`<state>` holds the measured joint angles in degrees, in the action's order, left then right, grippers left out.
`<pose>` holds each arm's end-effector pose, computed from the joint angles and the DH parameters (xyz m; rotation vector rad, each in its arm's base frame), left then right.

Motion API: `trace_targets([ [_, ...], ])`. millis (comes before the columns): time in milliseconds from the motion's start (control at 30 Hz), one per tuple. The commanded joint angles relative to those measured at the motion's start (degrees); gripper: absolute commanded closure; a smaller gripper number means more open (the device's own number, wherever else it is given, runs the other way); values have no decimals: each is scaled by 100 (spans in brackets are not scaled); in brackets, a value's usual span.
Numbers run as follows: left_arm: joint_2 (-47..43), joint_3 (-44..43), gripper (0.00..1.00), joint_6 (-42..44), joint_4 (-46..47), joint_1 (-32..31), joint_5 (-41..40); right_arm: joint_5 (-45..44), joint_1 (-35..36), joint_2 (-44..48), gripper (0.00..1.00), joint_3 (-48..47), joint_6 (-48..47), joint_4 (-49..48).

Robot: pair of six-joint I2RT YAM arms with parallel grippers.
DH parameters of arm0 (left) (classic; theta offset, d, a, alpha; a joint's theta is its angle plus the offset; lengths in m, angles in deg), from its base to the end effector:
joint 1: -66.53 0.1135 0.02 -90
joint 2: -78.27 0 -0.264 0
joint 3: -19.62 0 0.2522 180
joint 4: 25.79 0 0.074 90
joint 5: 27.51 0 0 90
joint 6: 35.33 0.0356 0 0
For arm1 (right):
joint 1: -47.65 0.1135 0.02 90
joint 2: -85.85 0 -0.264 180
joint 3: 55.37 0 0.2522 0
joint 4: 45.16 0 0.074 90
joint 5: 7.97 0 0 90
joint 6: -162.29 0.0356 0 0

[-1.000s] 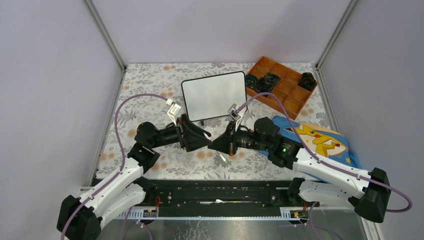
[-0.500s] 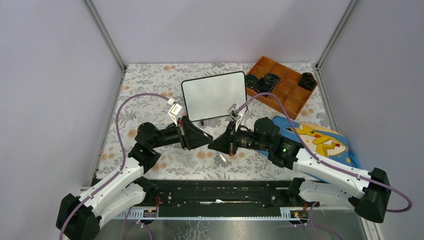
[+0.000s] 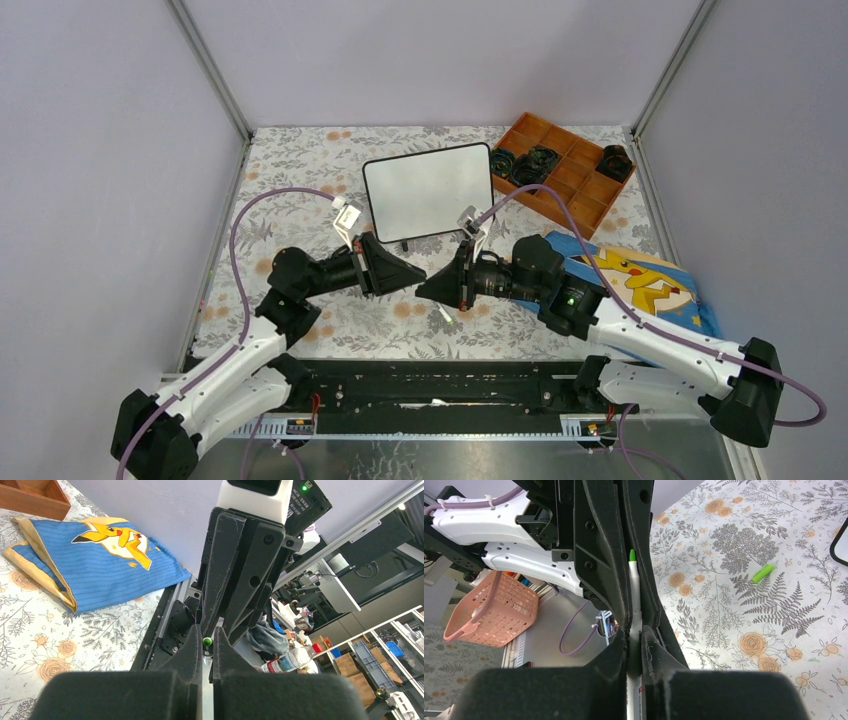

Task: Write a sentence on the whiteboard
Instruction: Adjust the whiteboard marker.

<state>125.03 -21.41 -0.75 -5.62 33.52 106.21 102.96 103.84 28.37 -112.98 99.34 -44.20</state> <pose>0.1431 -0.1223 0.3055 0.4579 1.5802 -1.7346 0.1216 0.2044 0.3351 -0.7474 1.6111 1.3852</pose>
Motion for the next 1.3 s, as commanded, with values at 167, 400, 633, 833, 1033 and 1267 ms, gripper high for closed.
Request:
trace_targets([
  [167,-436,110,100,-412,727,-46,-1161,-252,-3,350,33,22,720,-695],
  [400,-699,269,100,-961,996,-55,-2236,-1167,-4,605,21,419,1526,-1724],
  [633,-842,482,100,-1604,1270,-97,-2989,-1773,-7,551,27,595,1891,-2423],
  [833,-923,548,100,-1819,1175,-182,-3412,-1930,-4,225,34,439,2060,-2772],
  [1033,-956,652,100,-2072,1153,-280,-3872,-1938,-3,-166,40,286,2191,-3105],
  [1267,-952,681,100,-2177,1080,-389,-4084,-2065,-2,-321,41,307,2206,-3474],
])
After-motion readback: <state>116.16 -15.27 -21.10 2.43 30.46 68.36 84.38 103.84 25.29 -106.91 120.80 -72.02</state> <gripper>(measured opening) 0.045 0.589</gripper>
